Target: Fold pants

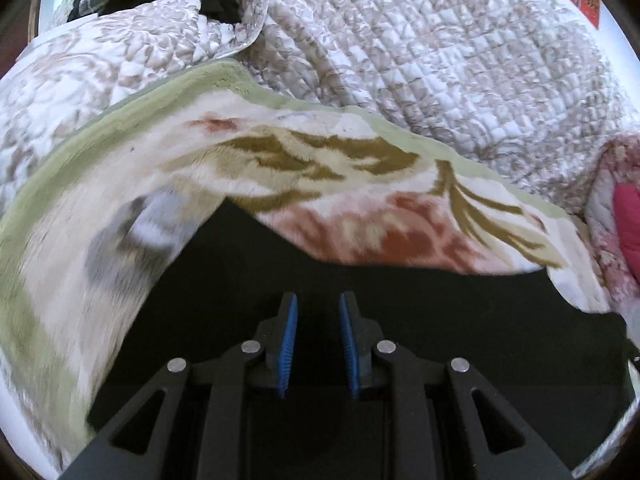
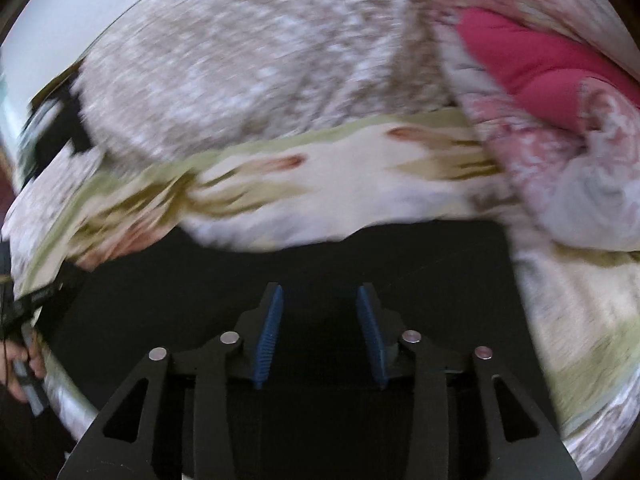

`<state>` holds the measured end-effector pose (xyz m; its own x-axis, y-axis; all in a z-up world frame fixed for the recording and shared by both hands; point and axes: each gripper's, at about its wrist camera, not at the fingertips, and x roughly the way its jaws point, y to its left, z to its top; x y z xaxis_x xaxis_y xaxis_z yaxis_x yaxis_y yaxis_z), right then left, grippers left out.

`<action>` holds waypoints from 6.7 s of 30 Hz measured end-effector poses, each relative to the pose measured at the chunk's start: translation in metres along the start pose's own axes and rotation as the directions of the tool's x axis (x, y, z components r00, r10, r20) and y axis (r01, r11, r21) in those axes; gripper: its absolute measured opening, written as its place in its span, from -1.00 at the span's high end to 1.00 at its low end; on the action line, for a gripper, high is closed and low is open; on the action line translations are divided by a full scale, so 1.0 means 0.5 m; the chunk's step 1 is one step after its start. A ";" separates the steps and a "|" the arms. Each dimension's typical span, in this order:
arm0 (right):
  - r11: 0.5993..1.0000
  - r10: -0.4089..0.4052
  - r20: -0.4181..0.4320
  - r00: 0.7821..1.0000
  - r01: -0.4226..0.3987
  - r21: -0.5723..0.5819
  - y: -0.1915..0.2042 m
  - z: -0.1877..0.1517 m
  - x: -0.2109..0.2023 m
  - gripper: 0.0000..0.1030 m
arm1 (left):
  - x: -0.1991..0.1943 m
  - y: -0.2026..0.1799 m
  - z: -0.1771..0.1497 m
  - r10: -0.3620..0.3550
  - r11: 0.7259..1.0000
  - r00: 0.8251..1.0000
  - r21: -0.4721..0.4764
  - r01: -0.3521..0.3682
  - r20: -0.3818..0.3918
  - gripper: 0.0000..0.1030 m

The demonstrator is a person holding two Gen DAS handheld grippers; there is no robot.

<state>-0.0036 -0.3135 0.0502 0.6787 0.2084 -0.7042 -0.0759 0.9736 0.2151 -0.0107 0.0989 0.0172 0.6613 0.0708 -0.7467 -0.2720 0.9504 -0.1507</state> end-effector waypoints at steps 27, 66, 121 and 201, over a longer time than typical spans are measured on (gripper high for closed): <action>0.953 0.023 -0.205 0.978 -0.084 -0.292 0.307 0.061 0.241 0.23 | -0.009 -0.034 -0.048 -0.019 0.997 0.999 0.071 0.021 -0.032 0.37; 0.980 0.029 -0.038 0.999 -0.036 -0.196 0.199 -0.131 0.003 0.09 | -0.091 -0.045 -0.140 -0.019 0.991 1.000 0.129 0.017 0.017 0.23; 0.986 0.084 -0.001 0.996 -0.083 -0.143 0.211 -0.129 0.005 -0.20 | -0.084 0.114 -0.091 0.046 0.986 0.994 -0.164 -0.030 0.096 0.86; 0.890 0.413 -0.128 0.902 -0.370 0.268 0.117 -0.071 0.120 0.93 | -0.036 -0.151 -0.077 -0.363 0.913 0.921 0.145 0.382 -0.143 -0.20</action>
<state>0.0067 -0.2410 -0.0034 0.4868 0.6022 -0.6328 -0.1225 0.7643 0.6331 -0.0289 0.0141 0.0172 0.6077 -0.3228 -0.7256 0.1060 0.9384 -0.3288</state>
